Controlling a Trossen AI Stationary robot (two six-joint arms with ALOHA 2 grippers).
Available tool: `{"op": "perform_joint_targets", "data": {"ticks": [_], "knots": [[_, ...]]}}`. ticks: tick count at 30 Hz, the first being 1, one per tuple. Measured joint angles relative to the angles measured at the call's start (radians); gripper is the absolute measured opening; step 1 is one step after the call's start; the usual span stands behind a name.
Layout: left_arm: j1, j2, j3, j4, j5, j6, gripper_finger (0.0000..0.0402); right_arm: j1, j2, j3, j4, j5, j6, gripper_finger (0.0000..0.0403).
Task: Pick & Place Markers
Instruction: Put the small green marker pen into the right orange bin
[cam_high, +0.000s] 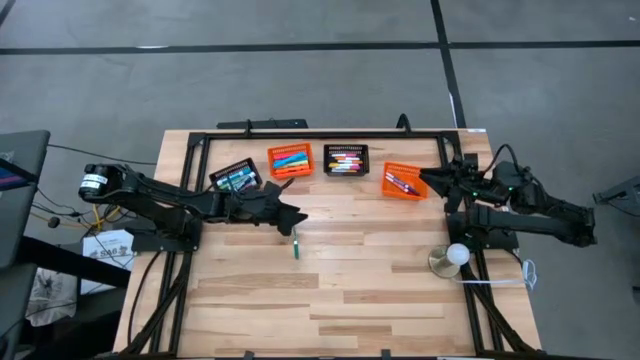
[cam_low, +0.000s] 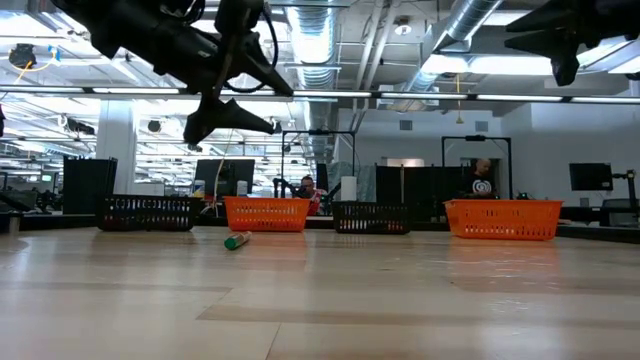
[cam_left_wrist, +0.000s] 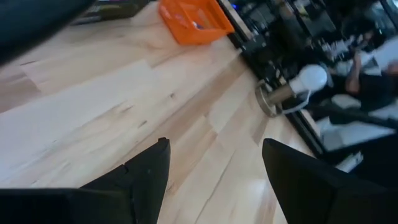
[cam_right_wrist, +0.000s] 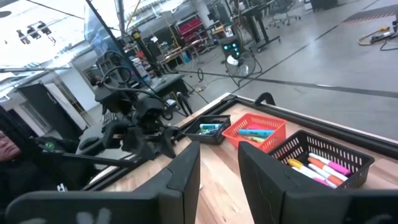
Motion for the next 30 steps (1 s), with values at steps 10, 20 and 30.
{"op": "perform_joint_targets", "data": {"ticks": [10,20,30], "knots": [[0.023,0.000,0.076,-0.111,-0.006,-0.072,0.0254,0.000,0.000,0.000,0.000,-0.001,0.018,0.0098],[0.025,0.101,0.232,-0.445,0.021,-0.241,0.0254,0.000,0.001,0.000,-0.002,-0.002,0.018,0.0098],[0.025,0.195,0.234,-0.594,0.051,-0.542,0.0254,0.000,0.001,0.000,-0.007,-0.002,0.017,0.0098]]}}
